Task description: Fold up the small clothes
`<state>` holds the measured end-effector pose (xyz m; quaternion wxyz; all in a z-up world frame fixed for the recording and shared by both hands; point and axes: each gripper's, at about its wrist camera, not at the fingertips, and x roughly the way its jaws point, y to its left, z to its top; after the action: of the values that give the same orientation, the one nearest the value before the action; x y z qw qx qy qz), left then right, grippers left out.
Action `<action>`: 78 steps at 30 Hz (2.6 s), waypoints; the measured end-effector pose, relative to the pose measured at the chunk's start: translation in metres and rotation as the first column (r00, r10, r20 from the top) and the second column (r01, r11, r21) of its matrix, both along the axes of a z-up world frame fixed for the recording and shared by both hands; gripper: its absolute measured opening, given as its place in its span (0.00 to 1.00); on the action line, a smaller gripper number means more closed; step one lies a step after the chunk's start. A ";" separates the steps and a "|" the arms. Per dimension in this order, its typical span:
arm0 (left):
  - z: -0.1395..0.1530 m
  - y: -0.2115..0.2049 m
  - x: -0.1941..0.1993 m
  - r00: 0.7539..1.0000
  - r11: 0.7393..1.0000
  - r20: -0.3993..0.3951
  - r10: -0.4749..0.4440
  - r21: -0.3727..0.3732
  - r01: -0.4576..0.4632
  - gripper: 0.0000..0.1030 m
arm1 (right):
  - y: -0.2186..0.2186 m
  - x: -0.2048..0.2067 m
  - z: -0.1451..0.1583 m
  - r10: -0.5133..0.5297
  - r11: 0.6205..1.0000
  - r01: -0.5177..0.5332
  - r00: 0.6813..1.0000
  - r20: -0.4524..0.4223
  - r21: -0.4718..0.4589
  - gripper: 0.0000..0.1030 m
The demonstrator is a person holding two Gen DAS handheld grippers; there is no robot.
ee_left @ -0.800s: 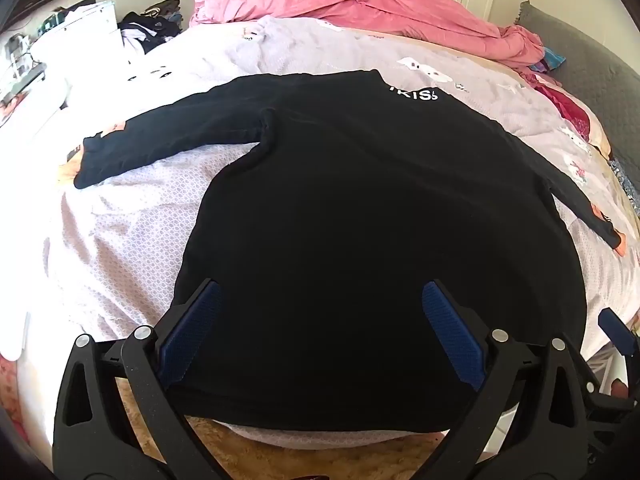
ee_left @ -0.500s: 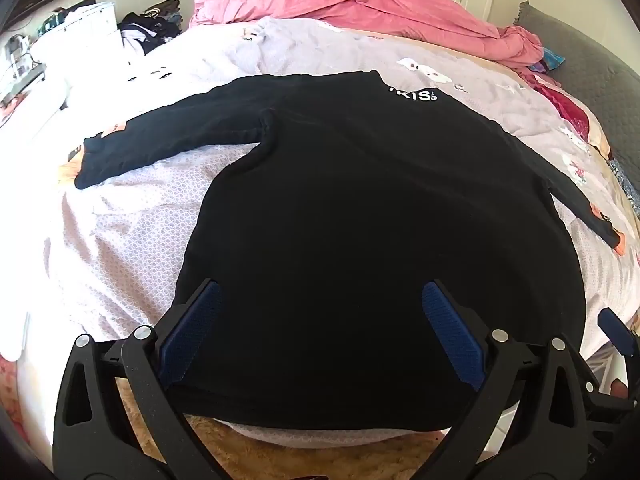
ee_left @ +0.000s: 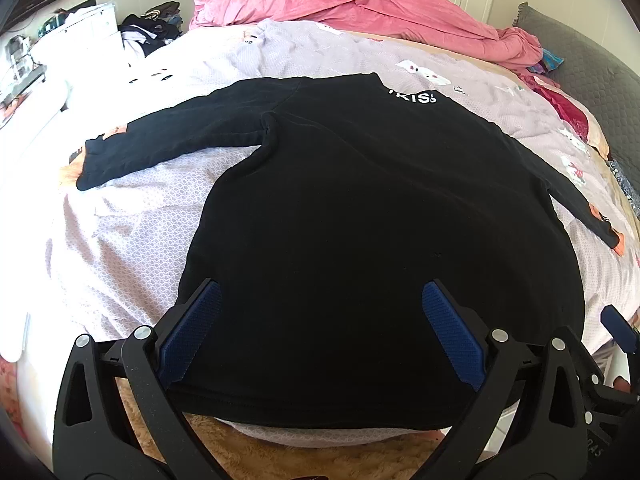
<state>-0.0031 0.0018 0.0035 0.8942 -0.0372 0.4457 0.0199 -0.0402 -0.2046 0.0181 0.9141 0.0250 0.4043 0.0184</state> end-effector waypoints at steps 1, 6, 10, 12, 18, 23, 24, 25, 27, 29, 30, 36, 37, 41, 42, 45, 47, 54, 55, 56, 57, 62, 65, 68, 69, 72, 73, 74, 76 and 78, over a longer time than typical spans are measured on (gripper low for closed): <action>0.000 0.000 0.000 1.000 1.000 0.000 0.000 0.001 0.000 0.92 | 0.000 0.000 0.000 0.000 1.000 0.000 1.000 -0.001 -0.001 0.96; 0.000 0.000 0.000 1.000 1.000 -0.002 0.001 0.002 -0.001 0.92 | 0.002 0.003 0.000 0.003 1.000 -0.003 1.000 -0.003 -0.002 0.96; 0.000 0.001 0.000 1.000 1.000 -0.002 -0.001 0.000 0.001 0.92 | 0.003 0.005 -0.001 0.012 1.000 -0.012 1.000 -0.013 -0.001 0.96; 0.000 0.001 0.001 1.000 1.000 -0.003 -0.003 0.003 0.003 0.92 | 0.003 0.006 -0.002 0.013 1.000 -0.013 1.000 -0.017 -0.001 0.96; -0.001 0.001 0.001 1.000 1.000 -0.005 -0.003 0.004 0.003 0.92 | 0.004 0.006 -0.002 0.013 1.000 -0.013 1.000 -0.014 -0.004 0.96; -0.001 0.001 0.002 1.000 1.000 -0.005 -0.003 0.006 0.003 0.92 | 0.004 0.007 -0.002 0.007 1.000 -0.007 1.000 -0.016 -0.002 0.96; -0.001 0.001 0.002 1.000 1.000 -0.005 -0.003 0.006 0.003 0.92 | 0.004 0.007 -0.002 0.008 1.000 -0.008 1.000 -0.018 -0.002 0.96; -0.001 0.001 0.002 1.000 1.000 -0.006 -0.003 0.008 0.003 0.92 | 0.004 0.008 -0.003 0.007 1.000 -0.007 1.000 -0.021 -0.004 0.96; 0.000 0.000 0.002 1.000 1.000 -0.007 -0.001 0.014 0.001 0.92 | 0.003 0.007 -0.003 0.005 1.000 -0.005 1.000 -0.021 -0.001 0.96; 0.000 0.000 0.003 1.000 1.000 -0.005 -0.001 0.014 0.001 0.92 | 0.003 0.006 -0.003 0.002 1.000 -0.002 1.000 -0.018 -0.002 0.96; 0.000 0.000 0.003 1.000 1.000 -0.004 -0.001 0.014 0.001 0.92 | 0.002 0.006 -0.002 0.001 1.000 -0.001 1.000 -0.016 -0.001 0.96; 0.001 -0.001 0.003 1.000 1.000 -0.004 -0.003 0.019 0.003 0.92 | 0.000 0.005 0.000 -0.008 1.000 0.008 1.000 -0.008 0.004 0.96; 0.001 -0.001 0.003 1.000 1.000 -0.004 -0.003 0.019 0.003 0.92 | -0.001 0.005 0.000 -0.008 1.000 0.008 1.000 -0.007 0.004 0.96; 0.001 -0.002 0.004 1.000 1.000 -0.003 -0.003 0.019 0.003 0.92 | -0.003 0.005 0.001 -0.013 1.000 0.013 1.000 -0.005 0.007 0.96; 0.001 -0.002 0.004 1.000 1.000 -0.003 -0.003 0.019 0.003 0.92 | -0.003 0.006 0.001 -0.015 1.000 0.015 1.000 -0.004 0.008 0.96; 0.002 -0.004 0.004 1.000 1.000 -0.001 -0.006 0.018 0.007 0.92 | -0.006 0.008 0.002 -0.024 1.000 0.024 1.000 0.001 0.016 0.96; 0.003 -0.006 0.006 1.000 1.000 0.000 -0.011 0.017 0.011 0.92 | -0.008 0.011 0.003 -0.026 0.999 0.026 1.000 -0.002 0.021 0.96; 0.003 -0.009 0.016 1.000 1.000 -0.006 -0.021 0.003 0.021 0.92 | -0.018 0.024 0.003 -0.035 0.999 0.035 0.999 0.000 0.039 0.96; 0.003 -0.010 0.019 1.000 1.000 -0.008 -0.022 0.001 0.022 0.92 | -0.020 0.027 0.003 -0.041 0.998 0.041 0.999 -0.001 0.040 0.96; 0.002 -0.011 0.021 1.000 1.000 -0.010 -0.022 0.001 0.022 0.92 | -0.023 0.029 0.003 -0.049 0.998 0.049 0.999 0.001 0.043 0.96; 0.002 -0.012 0.024 1.000 1.000 -0.013 -0.024 -0.002 0.024 0.92 | -0.027 0.032 0.003 -0.056 0.997 0.055 0.998 0.003 0.051 0.96; 0.001 -0.016 0.038 0.999 0.999 -0.024 -0.033 -0.019 0.032 0.92 | -0.041 0.046 0.002 -0.081 0.995 0.080 0.997 -0.001 0.063 0.96; 0.001 -0.018 0.047 0.999 0.999 -0.029 -0.035 -0.024 0.035 0.92 | -0.051 0.054 0.002 -0.098 0.992 0.097 0.995 -0.002 0.077 0.96; 0.003 -0.023 0.056 0.999 0.999 -0.031 -0.045 -0.032 0.044 0.92 | -0.059 0.061 0.003 -0.113 0.990 0.112 0.994 0.003 0.086 0.96; 0.003 -0.024 0.058 0.998 0.998 -0.031 -0.049 -0.034 0.048 0.92 | -0.062 0.063 0.003 -0.116 0.989 0.115 0.993 0.007 0.089 0.96; 0.004 -0.030 0.067 0.998 0.998 -0.034 -0.058 -0.035 0.057 0.92 | -0.071 0.070 0.002 -0.133 0.986 0.132 0.991 0.001 0.104 0.96; 0.005 -0.033 0.071 0.997 0.997 -0.033 -0.068 -0.038 0.067 0.92 | -0.075 0.073 0.001 -0.138 0.984 0.138 0.990 -0.007 0.114 0.96; 0.005 -0.036 0.074 0.997 0.997 -0.034 -0.075 -0.039 0.074 0.92 | -0.079 0.075 0.000 -0.144 0.982 0.145 0.989 -0.012 0.119 0.96; 0.006 -0.042 0.080 0.995 0.995 -0.033 -0.089 -0.038 0.088 0.92 | -0.085 0.079 -0.001 -0.156 0.980 0.157 0.988 -0.017 0.122 0.96; 0.005 -0.047 0.086 0.994 0.994 -0.034 -0.102 -0.037 0.101 0.92 | -0.095 0.084 -0.003 -0.174 0.976 0.177 0.984 -0.031 0.130 0.96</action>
<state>0.0833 -0.0448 0.0089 0.8851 -0.0296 0.4632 -0.0329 0.0437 -0.2994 0.0149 0.9045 0.1213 0.4072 -0.0360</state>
